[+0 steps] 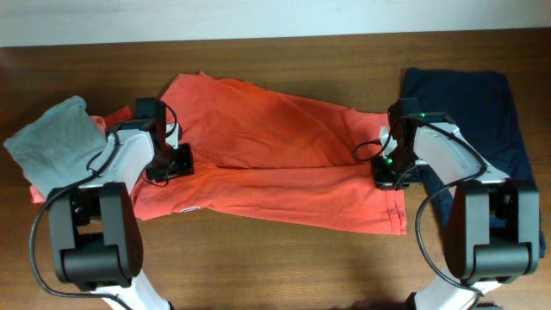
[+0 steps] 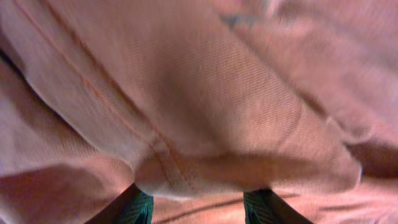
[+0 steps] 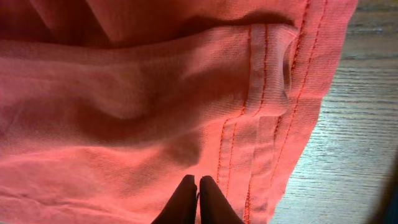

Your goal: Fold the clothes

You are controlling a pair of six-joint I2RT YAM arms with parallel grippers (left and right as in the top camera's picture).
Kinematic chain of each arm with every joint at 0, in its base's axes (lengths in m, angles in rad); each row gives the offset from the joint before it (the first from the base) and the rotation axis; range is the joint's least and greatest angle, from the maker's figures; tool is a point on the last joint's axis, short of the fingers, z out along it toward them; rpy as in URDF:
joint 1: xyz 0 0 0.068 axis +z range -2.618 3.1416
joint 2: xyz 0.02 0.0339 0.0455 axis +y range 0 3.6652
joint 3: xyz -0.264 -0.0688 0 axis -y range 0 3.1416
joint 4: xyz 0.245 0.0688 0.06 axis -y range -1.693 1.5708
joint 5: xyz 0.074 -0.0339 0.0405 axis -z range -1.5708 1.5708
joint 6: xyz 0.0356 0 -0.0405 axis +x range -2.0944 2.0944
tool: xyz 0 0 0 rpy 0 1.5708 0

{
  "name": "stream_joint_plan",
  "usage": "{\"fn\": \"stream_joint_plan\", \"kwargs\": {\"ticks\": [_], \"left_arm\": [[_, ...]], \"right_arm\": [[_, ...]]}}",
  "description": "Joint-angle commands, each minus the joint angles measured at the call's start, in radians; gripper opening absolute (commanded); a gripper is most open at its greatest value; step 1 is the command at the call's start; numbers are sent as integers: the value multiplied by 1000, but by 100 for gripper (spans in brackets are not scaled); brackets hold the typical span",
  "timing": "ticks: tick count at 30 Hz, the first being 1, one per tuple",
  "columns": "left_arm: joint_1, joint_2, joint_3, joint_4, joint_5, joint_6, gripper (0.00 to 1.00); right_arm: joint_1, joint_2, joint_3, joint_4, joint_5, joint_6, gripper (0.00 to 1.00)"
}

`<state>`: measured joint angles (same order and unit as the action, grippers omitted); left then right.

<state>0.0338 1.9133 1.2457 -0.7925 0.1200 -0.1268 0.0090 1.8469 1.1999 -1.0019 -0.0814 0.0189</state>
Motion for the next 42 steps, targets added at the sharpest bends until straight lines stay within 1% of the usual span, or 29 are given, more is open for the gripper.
{"fn": "stream_joint_plan", "kwargs": {"ticks": [1,2,3,5,8,11,13,20,22,23,24,25,26,29,35,36,40,42], "left_arm": [[-2,4,-16,47,16,-14,34],[-2,5,-21,60,16,-14,31],[-2,5,-22,63,16,-14,25],[-2,5,-22,68,18,-14,2],[-1,5,-19,87,54,-13,0],[0,1,16,131,182,10,0],[0,-4,54,174,238,10,0],[-1,-5,146,323,266,7,1],[-1,-5,146,345,269,8,2],[-1,-5,146,344,269,8,9],[-1,-4,146,335,269,8,19],[-1,-4,146,309,269,8,42],[-1,-4,146,246,269,9,46],[-1,-4,146,105,223,13,47],[0,-4,145,-270,4,12,46],[0,-4,145,-383,-86,7,44],[-1,-11,145,-435,-218,-40,43],[0,-34,144,-430,-223,-40,43]], "right_arm": [[-3,7,-6,-4,-13,-3,9],[-3,7,-6,-4,-13,-3,9],[-3,7,-6,-5,-13,-4,9],[-3,7,-6,-7,-13,-4,9],[-3,7,-6,-7,-13,-4,9],[-3,7,-6,-7,-13,-4,9],[-3,7,-6,-7,-13,-3,9],[-3,7,-6,-7,-13,-3,9],[-3,7,-6,-7,-13,-4,9],[-3,7,-6,-7,-13,-3,9],[-3,7,-6,-7,-13,-3,9],[-3,7,-6,-7,-13,-4,9],[-3,7,-6,-7,-13,-4,9],[-3,7,-6,-8,-13,-4,10],[-3,7,-6,-7,-13,-4,10],[-3,7,-6,-7,-13,-11,10],[-3,7,-6,-12,-13,-11,11],[-3,7,-6,-23,-13,-11,11]]}}
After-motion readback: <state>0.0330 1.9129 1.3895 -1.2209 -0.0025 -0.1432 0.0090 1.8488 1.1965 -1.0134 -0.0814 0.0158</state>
